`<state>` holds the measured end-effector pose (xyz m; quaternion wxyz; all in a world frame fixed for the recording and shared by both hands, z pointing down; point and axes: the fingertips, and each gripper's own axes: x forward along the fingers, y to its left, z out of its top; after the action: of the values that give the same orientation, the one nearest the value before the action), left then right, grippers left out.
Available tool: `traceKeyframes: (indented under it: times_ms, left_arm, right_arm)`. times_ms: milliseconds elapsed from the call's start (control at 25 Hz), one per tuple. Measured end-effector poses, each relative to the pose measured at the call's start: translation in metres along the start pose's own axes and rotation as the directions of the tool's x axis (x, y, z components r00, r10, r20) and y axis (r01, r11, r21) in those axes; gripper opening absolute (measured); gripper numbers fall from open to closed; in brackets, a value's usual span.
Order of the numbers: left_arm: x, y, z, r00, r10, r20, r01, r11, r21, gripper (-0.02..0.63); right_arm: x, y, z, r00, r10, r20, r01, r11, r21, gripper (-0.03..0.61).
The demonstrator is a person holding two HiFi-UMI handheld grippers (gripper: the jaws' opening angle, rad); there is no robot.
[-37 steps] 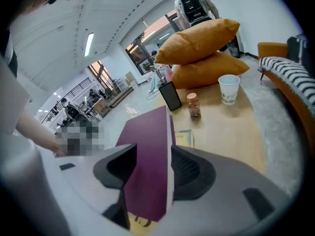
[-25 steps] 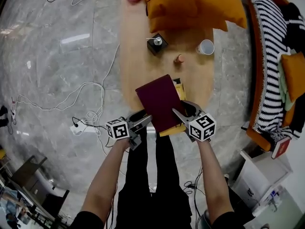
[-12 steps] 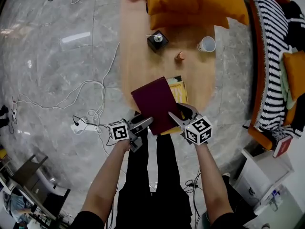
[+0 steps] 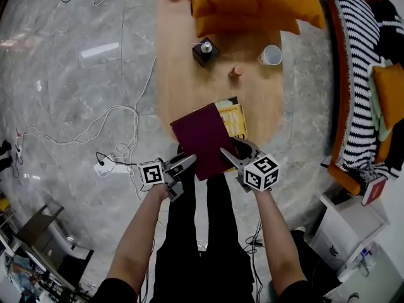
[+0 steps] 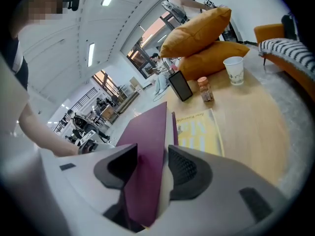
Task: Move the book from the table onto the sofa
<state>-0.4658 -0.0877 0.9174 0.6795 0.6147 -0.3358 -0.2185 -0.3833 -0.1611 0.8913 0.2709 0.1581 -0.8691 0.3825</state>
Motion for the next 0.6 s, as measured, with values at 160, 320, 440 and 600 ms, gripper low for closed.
traceKeyframes:
  times_ms: [160,320,440,600]
  left_arm:
    - [-0.005,-0.004,-0.002,1.000,-0.015,0.004,0.015,1.000,-0.001,0.216]
    - [-0.013,-0.015,-0.003,0.999,-0.038,0.026,0.039,0.999,-0.028,0.216]
    - [-0.022,-0.021,-0.007,0.999,-0.031,0.013,0.031,0.999,-0.020,0.216]
    - [-0.032,-0.051,-0.010,0.997,-0.076,-0.034,0.076,0.997,-0.014,0.216]
  right_arm:
    - [-0.003,0.006,0.000,1.000,0.015,-0.015,-0.015,1.000,-0.019,0.198]
    - [-0.008,0.016,0.009,1.000,0.028,0.005,-0.028,0.999,-0.018,0.199]
    - [-0.017,0.022,0.022,0.999,0.035,0.032,-0.035,0.999,0.003,0.205]
    - [-0.032,0.037,0.036,0.986,0.158,0.053,-0.165,0.971,0.174,0.246]
